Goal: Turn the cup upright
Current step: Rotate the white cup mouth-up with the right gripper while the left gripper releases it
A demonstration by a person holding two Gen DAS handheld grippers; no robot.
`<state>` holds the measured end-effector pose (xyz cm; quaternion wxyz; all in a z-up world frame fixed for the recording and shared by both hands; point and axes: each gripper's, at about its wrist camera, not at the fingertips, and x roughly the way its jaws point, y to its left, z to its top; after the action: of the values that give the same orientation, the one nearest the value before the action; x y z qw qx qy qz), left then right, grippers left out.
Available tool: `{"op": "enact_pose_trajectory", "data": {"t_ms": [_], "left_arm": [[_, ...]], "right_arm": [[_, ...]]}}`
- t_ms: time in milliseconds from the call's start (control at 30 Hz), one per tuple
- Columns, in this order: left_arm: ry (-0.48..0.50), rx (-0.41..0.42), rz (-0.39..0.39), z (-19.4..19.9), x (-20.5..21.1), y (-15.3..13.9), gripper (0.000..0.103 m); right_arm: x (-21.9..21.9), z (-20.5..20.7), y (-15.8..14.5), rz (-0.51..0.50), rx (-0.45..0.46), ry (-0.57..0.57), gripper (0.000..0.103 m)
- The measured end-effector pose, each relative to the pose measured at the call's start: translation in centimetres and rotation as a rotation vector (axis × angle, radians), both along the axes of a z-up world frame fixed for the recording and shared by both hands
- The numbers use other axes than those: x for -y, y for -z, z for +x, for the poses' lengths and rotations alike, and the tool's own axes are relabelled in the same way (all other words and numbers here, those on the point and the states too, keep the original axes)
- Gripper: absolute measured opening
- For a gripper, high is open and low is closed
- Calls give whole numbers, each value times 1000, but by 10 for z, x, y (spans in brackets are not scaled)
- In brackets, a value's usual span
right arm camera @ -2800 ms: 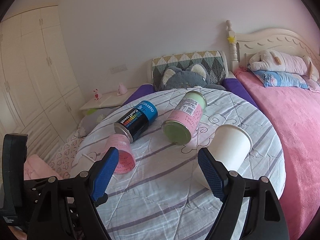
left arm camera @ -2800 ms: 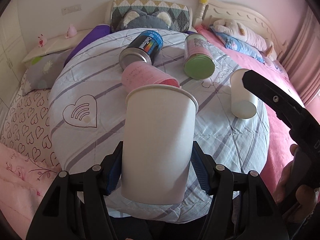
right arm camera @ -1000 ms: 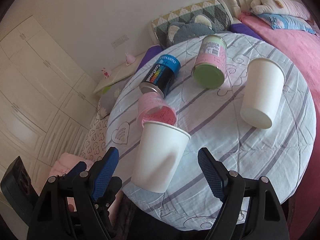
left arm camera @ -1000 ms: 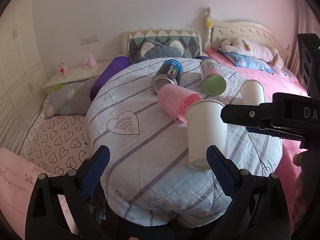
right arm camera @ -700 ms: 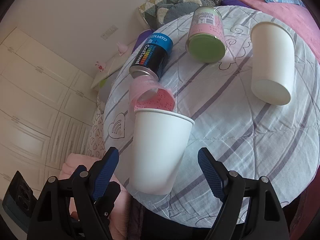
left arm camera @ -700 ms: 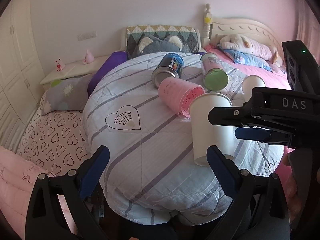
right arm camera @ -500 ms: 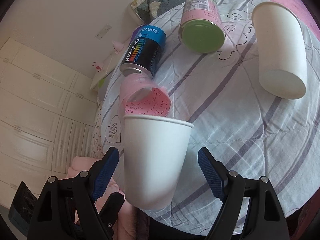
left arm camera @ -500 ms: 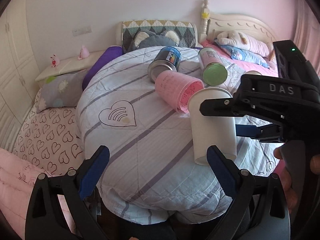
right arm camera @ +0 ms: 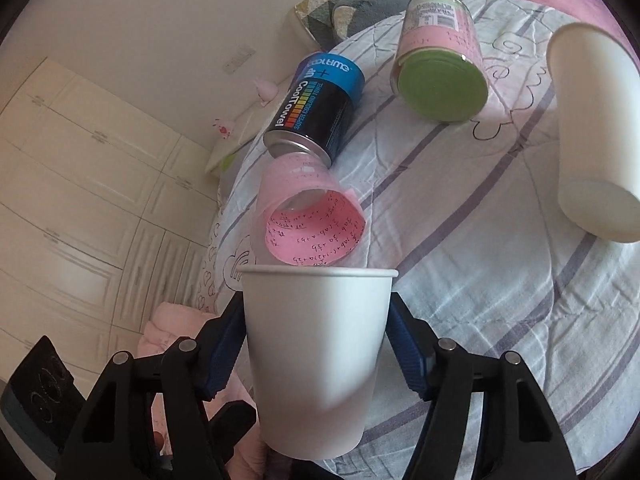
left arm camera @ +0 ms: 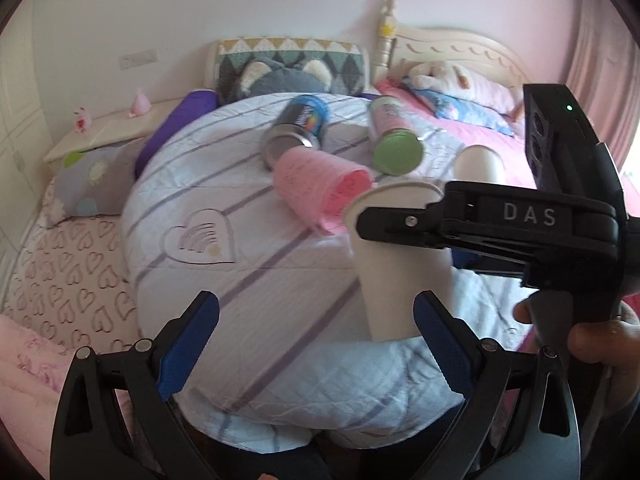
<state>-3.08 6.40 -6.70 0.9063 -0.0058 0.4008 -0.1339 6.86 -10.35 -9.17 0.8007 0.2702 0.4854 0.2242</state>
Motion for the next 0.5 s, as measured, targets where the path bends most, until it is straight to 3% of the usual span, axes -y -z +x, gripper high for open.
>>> {"op": "enact_pose_trajectory", "data": {"t_ms": [300, 500], "left_arm": [[28, 52, 64, 15, 33, -7, 99], [19, 43, 75, 34, 49, 4, 99]], "right_arm": [[21, -19, -37, -108, 184, 49, 68], [33, -18, -45, -216, 272, 62, 69]]}}
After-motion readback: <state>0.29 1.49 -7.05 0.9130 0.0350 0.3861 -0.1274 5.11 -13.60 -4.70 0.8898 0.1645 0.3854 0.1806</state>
